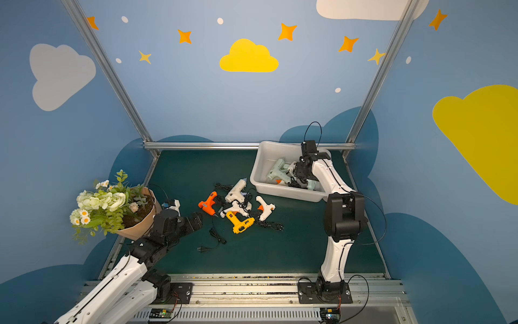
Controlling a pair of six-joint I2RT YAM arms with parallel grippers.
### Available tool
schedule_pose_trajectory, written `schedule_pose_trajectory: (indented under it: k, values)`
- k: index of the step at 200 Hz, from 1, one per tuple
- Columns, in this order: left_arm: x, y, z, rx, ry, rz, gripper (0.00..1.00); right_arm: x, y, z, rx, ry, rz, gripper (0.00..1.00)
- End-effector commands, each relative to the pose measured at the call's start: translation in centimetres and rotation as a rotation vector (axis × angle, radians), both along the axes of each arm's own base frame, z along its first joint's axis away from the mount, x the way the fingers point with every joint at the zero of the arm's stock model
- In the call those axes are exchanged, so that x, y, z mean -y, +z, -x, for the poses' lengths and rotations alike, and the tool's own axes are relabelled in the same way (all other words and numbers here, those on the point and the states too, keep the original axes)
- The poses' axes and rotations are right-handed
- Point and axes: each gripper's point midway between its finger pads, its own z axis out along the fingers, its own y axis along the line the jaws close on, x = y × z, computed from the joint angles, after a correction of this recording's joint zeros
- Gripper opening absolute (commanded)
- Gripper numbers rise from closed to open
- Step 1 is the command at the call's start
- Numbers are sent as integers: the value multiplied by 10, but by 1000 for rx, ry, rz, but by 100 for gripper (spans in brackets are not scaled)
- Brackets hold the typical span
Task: Put the hot melt glue gun into the storage box
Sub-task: Place the hot melt adhesive gun in the storage box.
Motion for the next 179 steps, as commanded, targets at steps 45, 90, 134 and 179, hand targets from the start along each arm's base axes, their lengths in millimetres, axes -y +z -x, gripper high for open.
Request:
schedule_pose_trajectory:
  k: [45,90,134,179]
  values:
    - [10,5,7,-73,-71,-2,100,-50,61,61,132,149,82,91]
    - [13,-1,10,-106,-76,20,100,-102,72,111,224,317,-59,94]
    - [19,-9,9,-145,-87,41,100,-142,55,159,196,482,-179,92]
    - [23,-20,0,-188,-76,43,100,-174,19,198,87,599,-193,89]
